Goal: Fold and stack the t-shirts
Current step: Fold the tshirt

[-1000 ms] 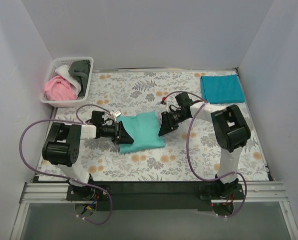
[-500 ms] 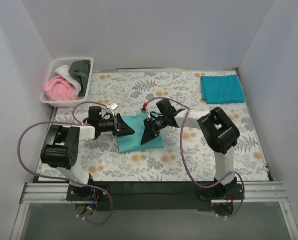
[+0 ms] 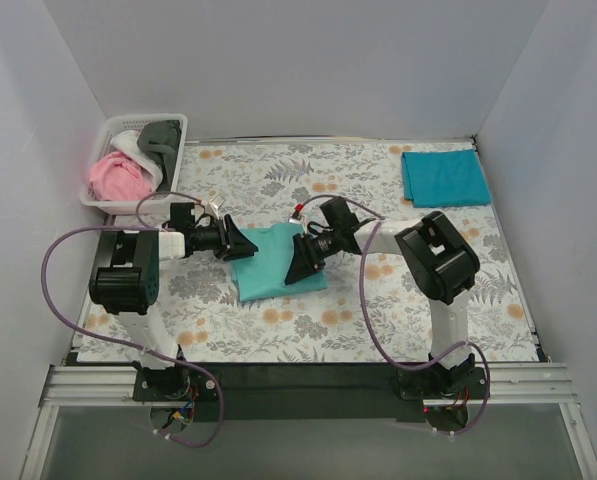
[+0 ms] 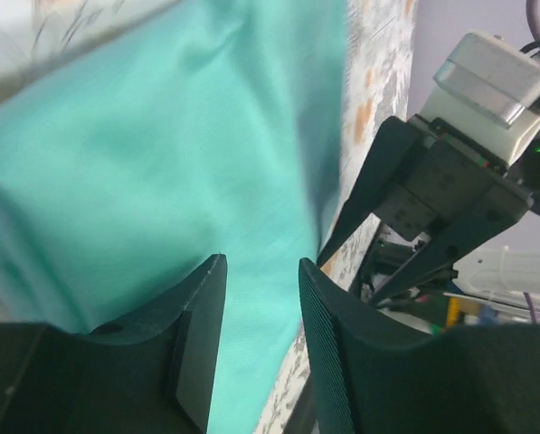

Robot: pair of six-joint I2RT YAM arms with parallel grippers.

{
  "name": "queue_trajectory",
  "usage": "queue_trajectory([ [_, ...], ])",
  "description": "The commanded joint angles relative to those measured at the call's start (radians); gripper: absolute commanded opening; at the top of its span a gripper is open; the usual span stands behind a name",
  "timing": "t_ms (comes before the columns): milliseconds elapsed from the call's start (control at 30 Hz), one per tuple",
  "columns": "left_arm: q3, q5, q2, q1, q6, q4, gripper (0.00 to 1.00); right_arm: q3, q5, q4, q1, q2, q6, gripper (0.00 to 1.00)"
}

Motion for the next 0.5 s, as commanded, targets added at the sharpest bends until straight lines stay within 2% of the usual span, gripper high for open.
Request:
queue_trajectory([
  [0,0.109,-0.028,-0.200,-0.011,0.264,-0.135,0.37,0.032,0.026,0.003,-0.064,-0.185,-0.012,0.47],
  [67,0.128,-0.079,-0.273,-0.036,0.366,-0.259,0.39,-0.027,0.077,-0.004,-0.102,-0.309,0.000,0.51],
  [100,0.134,-0.166,-0.345,-0.080,0.430,-0.296,0.41,-0.056,0.094,-0.009,-0.153,-0.348,0.006,0.58],
  [167,0.136,-0.267,-0.407,-0.155,0.601,-0.383,0.43,-0.133,0.163,-0.024,-0.208,-0.440,0.017,0.67],
  [200,0.126,-0.335,-0.456,-0.262,0.648,-0.397,0.44,-0.156,0.186,-0.033,-0.263,-0.466,0.018,0.75],
  [233,0.105,-0.484,-0.478,-0.322,0.737,-0.401,0.45,-0.173,0.236,-0.061,-0.288,-0.506,0.015,0.78],
  [267,0.093,-0.557,-0.491,-0.384,0.773,-0.396,0.45,-0.204,0.258,-0.076,-0.310,-0.520,0.011,0.81],
  [300,0.083,-0.620,-0.498,-0.506,0.800,-0.388,0.46,-0.215,0.276,-0.076,-0.345,-0.529,0.005,0.83],
  [333,0.082,-0.745,-0.489,-0.557,0.839,-0.376,0.46,-0.230,0.292,-0.105,-0.362,-0.538,0.006,0.83],
  [400,0.091,-0.853,-0.458,-0.699,0.867,-0.371,0.46,-0.253,0.304,-0.112,-0.406,-0.537,0.035,0.83],
  [467,0.112,-0.956,-0.404,-0.769,0.899,-0.353,0.48,-0.259,0.324,-0.116,-0.434,-0.531,0.057,0.82],
])
